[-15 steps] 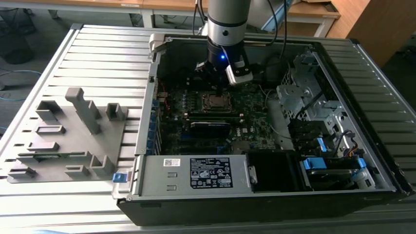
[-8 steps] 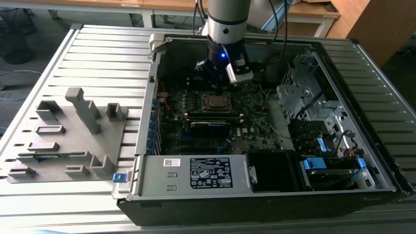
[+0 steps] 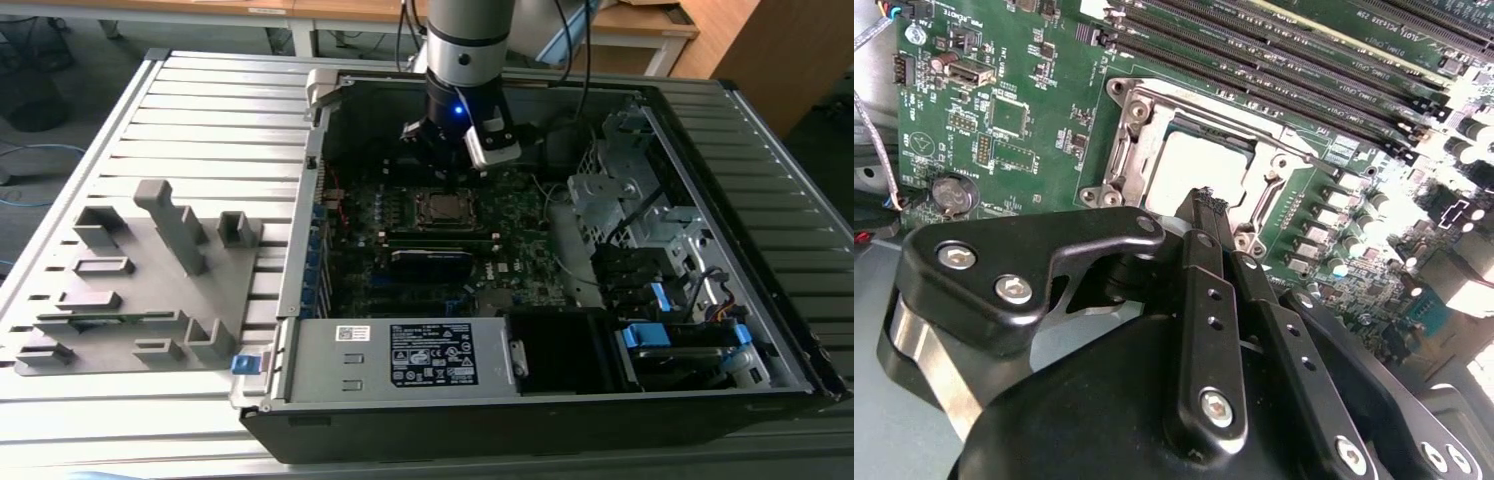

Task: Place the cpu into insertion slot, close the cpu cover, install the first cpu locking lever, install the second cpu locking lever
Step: 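Install the second cpu locking lever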

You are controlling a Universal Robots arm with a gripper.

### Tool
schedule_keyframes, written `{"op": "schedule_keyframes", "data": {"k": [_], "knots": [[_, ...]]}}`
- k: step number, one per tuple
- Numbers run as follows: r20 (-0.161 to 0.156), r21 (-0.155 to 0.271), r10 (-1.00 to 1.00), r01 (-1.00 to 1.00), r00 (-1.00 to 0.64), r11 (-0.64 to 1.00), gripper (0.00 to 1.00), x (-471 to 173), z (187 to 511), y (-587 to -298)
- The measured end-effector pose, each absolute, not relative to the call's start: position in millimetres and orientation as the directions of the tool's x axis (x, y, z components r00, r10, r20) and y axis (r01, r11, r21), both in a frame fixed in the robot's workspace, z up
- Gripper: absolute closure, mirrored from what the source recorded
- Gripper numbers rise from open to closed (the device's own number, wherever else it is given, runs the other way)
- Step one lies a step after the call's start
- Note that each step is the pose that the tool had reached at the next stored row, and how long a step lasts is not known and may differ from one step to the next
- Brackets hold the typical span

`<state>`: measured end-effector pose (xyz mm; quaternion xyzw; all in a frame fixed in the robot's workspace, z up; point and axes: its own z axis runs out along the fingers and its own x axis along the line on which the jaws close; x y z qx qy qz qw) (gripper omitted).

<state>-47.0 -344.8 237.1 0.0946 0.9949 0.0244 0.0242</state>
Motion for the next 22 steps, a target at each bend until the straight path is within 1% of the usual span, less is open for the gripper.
{"op": "schedule_keyframes", "data": {"k": [8,15,22], "knots": [[-0.044,0.053,0.189,0.186,-0.981,0.981,0.89,-47.0,237.7,-344.8],[-0.044,0.053,0.132,0.13,-0.99,0.99,0.89,-46.9,237.4,-344.8],[-0.044,0.053,0.131,0.129,-0.99,0.99,0.89,-46.9,237.4,-344.8]]}}
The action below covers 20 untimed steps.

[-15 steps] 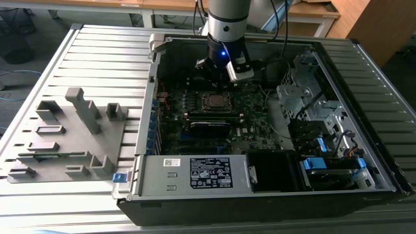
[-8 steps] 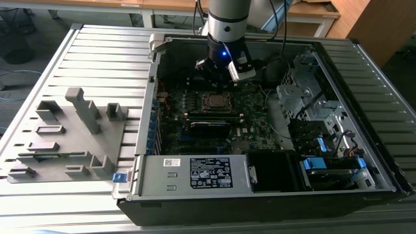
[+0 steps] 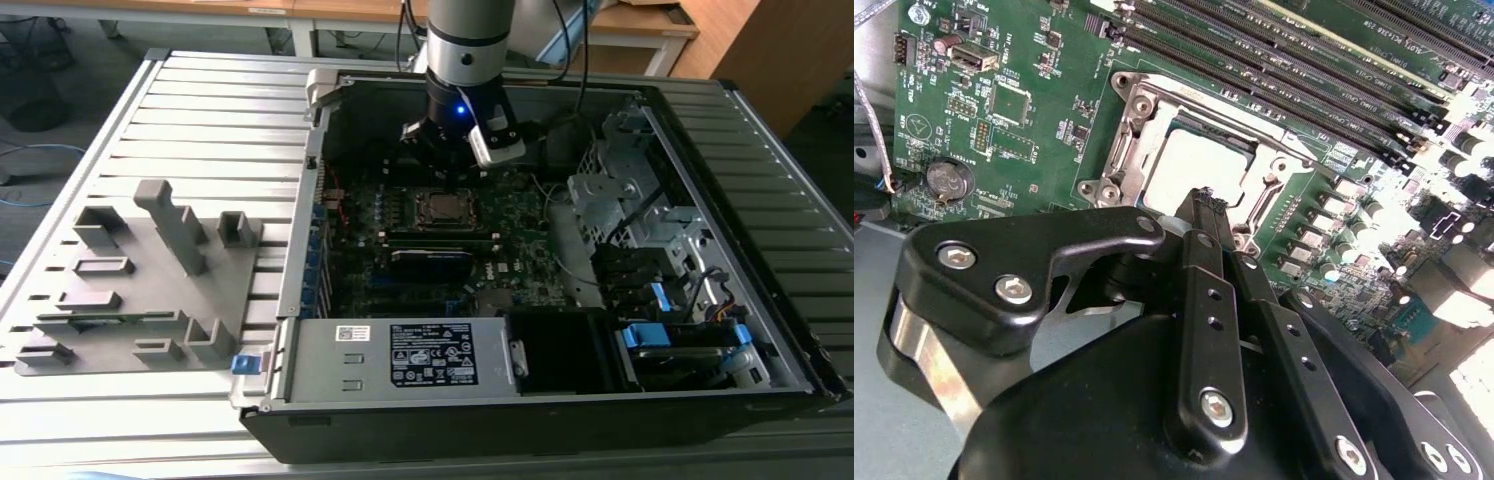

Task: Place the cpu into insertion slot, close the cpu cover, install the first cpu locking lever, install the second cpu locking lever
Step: 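Install the second cpu locking lever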

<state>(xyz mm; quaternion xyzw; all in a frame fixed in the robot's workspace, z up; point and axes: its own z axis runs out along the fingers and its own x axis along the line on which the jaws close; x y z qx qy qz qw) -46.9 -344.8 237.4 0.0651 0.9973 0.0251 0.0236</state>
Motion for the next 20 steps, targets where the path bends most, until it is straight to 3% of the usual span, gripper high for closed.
{"op": "schedule_keyframes", "data": {"k": [20], "knots": [[-0.044,0.053,0.131,0.129,-0.99,0.99,0.89,-47.0,241.7,-344.8]]}}
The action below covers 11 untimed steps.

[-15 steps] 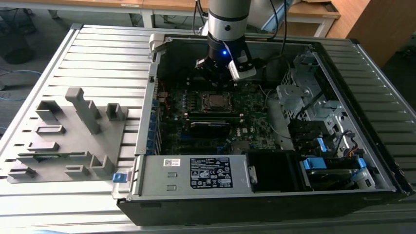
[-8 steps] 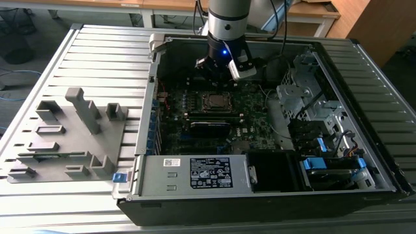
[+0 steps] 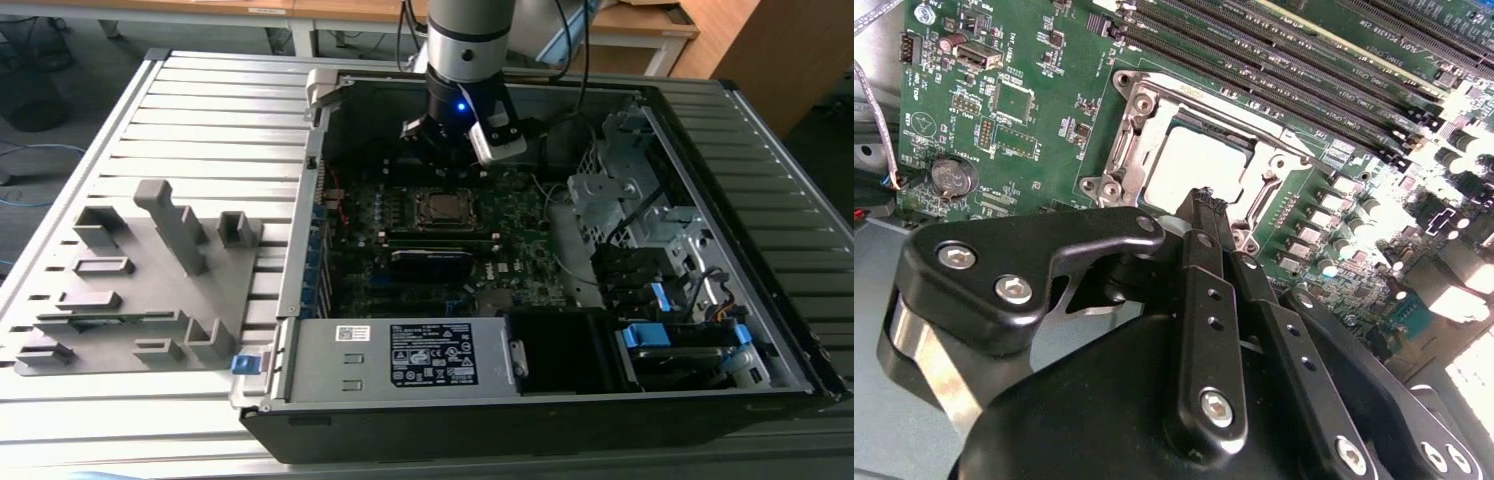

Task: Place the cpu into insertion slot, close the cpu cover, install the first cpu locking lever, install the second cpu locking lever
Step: 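Install the second cpu locking lever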

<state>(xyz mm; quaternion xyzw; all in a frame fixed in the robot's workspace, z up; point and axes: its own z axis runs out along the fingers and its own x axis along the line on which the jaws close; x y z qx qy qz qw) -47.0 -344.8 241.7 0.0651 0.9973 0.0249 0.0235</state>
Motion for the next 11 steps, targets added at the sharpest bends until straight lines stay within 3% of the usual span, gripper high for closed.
{"op": "schedule_keyframes", "data": {"k": [9,11], "knots": [[-0.044,0.053,0.131,0.129,-0.99,0.99,0.89,-47,243,-345],[-0.044,0.053,0.131,0.129,-0.99,0.99,0.89,-47,243,-356]]}}
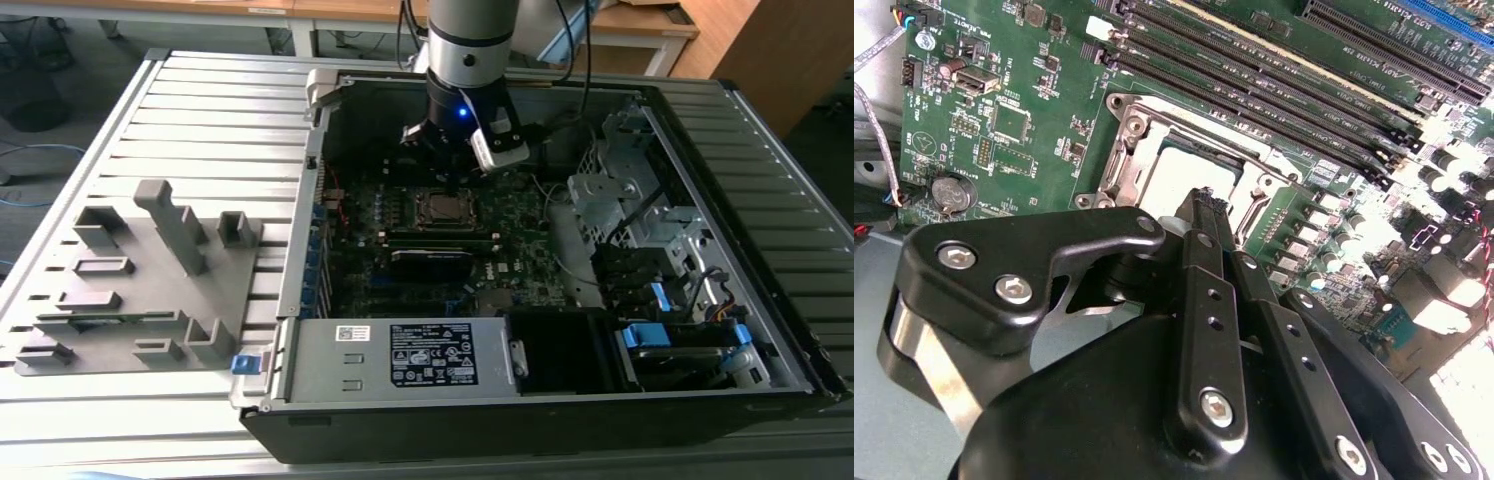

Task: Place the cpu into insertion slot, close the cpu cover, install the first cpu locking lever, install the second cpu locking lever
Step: 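Install the second cpu locking lever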

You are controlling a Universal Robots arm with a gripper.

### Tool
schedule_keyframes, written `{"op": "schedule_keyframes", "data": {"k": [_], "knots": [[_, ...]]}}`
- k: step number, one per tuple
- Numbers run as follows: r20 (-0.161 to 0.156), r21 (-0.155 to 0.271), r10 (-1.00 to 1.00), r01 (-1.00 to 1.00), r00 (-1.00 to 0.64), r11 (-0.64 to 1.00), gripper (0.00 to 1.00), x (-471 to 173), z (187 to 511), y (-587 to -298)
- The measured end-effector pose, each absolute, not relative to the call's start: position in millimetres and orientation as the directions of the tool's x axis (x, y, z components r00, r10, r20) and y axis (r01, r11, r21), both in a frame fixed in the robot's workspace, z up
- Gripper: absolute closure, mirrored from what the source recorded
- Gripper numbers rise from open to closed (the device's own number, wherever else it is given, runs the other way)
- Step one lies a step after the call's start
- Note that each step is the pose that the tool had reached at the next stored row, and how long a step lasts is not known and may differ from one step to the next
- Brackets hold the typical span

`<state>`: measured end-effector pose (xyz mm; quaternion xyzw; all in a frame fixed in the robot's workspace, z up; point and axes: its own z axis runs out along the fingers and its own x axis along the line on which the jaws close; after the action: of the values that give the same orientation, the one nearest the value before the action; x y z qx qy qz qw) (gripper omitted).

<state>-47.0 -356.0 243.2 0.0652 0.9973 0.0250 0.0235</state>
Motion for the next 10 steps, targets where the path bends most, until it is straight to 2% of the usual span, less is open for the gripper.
{"op": "schedule_keyframes", "data": {"k": [10], "knots": [[-0.044,0.053,0.131,0.129,-0.99,0.99,0.89,-46.9,239.6,-356.1]]}}
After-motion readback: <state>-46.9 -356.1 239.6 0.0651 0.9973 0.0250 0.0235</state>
